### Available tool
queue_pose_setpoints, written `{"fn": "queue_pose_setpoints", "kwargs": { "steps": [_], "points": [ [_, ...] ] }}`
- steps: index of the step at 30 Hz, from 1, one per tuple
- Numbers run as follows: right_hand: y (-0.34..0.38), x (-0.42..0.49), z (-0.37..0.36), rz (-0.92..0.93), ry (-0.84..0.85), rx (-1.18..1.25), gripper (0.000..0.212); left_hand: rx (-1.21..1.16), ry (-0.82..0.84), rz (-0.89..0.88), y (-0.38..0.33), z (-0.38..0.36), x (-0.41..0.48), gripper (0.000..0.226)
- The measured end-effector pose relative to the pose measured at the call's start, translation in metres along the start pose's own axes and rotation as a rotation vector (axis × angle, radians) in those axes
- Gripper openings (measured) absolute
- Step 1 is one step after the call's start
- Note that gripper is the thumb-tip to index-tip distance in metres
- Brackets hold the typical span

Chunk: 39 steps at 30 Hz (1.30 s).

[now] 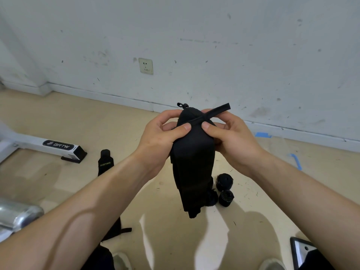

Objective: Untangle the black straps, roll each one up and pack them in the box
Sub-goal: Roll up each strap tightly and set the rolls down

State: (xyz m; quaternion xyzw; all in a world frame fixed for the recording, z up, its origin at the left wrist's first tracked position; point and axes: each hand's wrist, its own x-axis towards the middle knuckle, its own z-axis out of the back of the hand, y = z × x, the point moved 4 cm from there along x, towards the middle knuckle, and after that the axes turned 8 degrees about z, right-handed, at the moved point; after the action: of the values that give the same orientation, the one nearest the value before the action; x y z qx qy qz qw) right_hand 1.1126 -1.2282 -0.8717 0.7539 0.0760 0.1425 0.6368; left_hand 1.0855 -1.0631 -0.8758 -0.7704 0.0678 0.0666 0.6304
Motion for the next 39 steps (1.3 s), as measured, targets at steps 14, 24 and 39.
{"fn": "queue_pose_setpoints", "kwargs": {
  "steps": [14, 24, 39],
  "points": [
    [0.004, -0.002, -0.01, -0.119, 0.104, 0.422, 0.03, -0.149, 0.159, 0.1, -0.006, -0.006, -0.002, 0.03],
    [0.007, 0.001, -0.002, -0.07, 0.155, 0.199, 0.034, -0.112, 0.14, 0.154, -0.008, -0.003, 0.0, 0.029],
    [0.003, 0.0, 0.013, -0.06, 0.114, -0.063, 0.011, 0.093, -0.04, 0.116, 0.0, 0.001, 0.001, 0.017]
  ]
}}
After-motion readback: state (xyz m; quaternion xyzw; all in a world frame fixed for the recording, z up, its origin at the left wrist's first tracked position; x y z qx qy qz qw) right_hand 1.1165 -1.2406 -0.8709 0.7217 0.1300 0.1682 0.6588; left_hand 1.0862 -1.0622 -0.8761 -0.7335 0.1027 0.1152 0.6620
